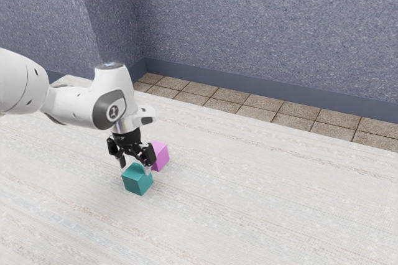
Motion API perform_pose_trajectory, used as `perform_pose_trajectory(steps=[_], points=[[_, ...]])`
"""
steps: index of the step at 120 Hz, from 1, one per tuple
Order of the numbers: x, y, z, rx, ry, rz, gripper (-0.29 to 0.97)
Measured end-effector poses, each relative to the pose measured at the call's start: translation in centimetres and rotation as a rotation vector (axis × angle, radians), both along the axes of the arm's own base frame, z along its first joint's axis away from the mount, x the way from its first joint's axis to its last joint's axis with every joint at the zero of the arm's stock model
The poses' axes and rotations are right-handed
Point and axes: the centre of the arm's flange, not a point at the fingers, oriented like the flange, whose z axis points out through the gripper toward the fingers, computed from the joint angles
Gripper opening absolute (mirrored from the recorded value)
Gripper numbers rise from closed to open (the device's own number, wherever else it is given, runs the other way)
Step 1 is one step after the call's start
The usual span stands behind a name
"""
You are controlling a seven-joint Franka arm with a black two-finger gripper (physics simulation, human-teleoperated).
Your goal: Pick up the blue block with one arm, and put the blue block on the pink block with one arm
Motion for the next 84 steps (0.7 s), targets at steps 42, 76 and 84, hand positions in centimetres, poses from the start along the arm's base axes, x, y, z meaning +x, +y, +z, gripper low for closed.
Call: perform_pose_trajectory(steps=[42,76,84], points=[[-0.1,0.0,-3.2,-0.014,0.036,0.009,0.68],[-0.1,0.1,-3.7,-0.021,0.037,0.013,0.38],[0.2,0.1,-3.0,-0.016,0.023,0.011,0.31]])
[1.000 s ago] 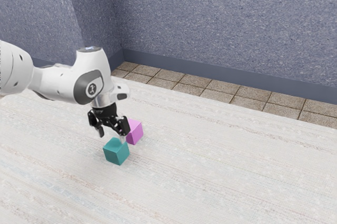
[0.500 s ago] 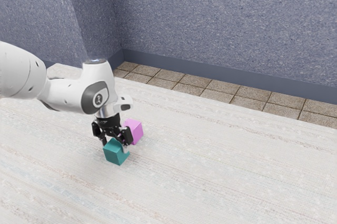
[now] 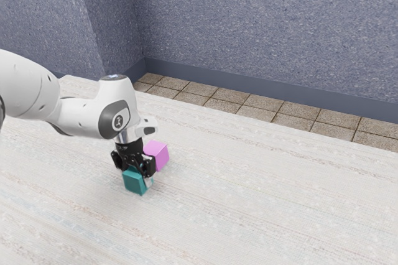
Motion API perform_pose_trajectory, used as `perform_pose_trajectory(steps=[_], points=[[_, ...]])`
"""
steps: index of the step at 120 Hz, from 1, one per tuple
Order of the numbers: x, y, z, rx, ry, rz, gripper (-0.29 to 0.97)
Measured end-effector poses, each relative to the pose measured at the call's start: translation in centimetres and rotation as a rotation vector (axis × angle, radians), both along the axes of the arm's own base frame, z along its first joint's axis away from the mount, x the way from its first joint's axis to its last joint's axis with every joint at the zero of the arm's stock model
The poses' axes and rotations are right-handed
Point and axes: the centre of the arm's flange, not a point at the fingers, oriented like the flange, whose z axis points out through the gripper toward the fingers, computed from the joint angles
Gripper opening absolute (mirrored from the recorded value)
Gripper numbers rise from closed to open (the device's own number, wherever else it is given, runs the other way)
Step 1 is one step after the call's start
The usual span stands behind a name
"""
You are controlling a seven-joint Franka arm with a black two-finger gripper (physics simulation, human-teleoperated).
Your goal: Pick up the blue block with one arm, and put the blue block on the pink block with one arm
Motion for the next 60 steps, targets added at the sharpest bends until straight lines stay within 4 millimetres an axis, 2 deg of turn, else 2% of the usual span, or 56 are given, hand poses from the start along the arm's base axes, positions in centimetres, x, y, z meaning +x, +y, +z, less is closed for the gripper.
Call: perform_pose_trajectory(steps=[10,25,31,41,48,60], points=[[0.3,-0.1,1.8,0.003,-0.031,-0.002,0.26],[0.6,-0.1,6.1,0.001,-0.093,-0.007,0.27],[1.6,-0.1,8.3,0.005,-0.120,-0.016,0.29],[3.2,0.0,10.7,0.014,-0.139,-0.029,0.32],[4.2,0.1,11.4,0.017,-0.134,-0.037,0.33],[5.5,0.5,10.5,0.023,-0.098,-0.043,0.35]])
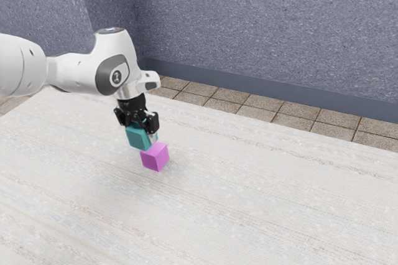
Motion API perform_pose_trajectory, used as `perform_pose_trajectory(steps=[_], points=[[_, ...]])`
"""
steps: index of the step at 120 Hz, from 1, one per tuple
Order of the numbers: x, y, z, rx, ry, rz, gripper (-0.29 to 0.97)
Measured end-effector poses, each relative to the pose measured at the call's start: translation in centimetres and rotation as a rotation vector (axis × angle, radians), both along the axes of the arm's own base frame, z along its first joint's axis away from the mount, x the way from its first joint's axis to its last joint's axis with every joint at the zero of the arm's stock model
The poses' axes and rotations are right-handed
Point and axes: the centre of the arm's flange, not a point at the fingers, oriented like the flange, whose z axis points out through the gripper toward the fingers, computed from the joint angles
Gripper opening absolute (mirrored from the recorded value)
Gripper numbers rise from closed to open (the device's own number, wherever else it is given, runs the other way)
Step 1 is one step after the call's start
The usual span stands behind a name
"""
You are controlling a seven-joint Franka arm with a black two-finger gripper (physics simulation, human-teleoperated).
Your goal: Pick up the blue block with one arm, and put the blue block on the pink block with one arm
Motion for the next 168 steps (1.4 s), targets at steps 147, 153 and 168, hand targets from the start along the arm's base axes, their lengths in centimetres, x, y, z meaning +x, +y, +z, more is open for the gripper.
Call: perform_pose_trajectory(steps=[147,153,168], points=[[4.3,1.0,-2.5,0.015,0.037,-0.057,0.58],[4.3,1.0,-2.4,0.015,0.036,-0.058,0.60],[4.0,0.9,0.2,0.010,0.004,-0.063,0.63]])
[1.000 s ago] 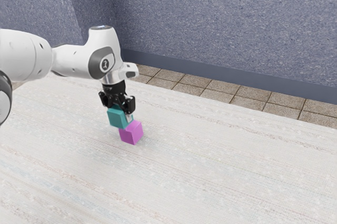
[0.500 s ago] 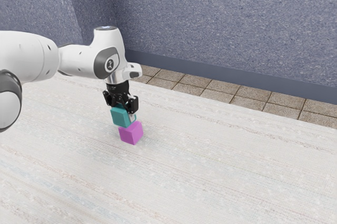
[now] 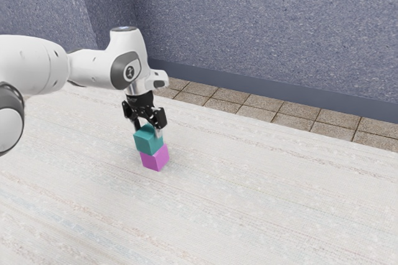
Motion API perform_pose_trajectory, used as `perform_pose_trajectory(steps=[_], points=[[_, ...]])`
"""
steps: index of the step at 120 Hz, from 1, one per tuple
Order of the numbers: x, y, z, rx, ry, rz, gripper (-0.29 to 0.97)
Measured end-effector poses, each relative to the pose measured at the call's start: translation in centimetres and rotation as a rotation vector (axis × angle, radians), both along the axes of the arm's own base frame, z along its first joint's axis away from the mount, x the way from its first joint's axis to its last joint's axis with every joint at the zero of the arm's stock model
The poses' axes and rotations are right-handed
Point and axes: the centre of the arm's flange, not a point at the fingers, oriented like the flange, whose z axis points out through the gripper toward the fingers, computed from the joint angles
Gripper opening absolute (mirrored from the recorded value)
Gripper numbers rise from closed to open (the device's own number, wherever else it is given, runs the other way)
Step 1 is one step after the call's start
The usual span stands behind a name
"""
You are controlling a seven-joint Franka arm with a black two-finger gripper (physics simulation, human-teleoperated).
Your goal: Pick up the blue block with one arm, and put the blue block on the pink block with one arm
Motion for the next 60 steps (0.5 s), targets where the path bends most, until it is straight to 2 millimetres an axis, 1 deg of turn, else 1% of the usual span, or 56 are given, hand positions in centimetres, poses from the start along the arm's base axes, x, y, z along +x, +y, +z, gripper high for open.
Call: perform_pose_trajectory(steps=[6,10,21,25,28,31,35,41,49,60], points=[[-0.6,-0.3,3.5,-0.007,-0.041,-0.006,0.64],[-1.5,-0.5,6.7,-0.015,-0.073,-0.010,0.65],[-5.4,-1.1,14.6,-0.036,-0.138,-0.027,0.66],[-7.0,-1.4,17.9,-0.041,-0.168,-0.038,0.66],[-8.0,-1.6,19.8,-0.044,-0.185,-0.046,0.66],[-8.8,-1.8,21.3,-0.044,-0.194,-0.053,0.67],[-9.7,-1.9,22.4,-0.040,-0.193,-0.060,0.67],[-10.4,-1.8,23.2,-0.032,-0.180,-0.064,0.67],[-10.9,-1.3,23.7,-0.006,-0.163,-0.064,0.67],[-11.2,-0.9,23.9,0.019,-0.142,-0.064,0.68]])
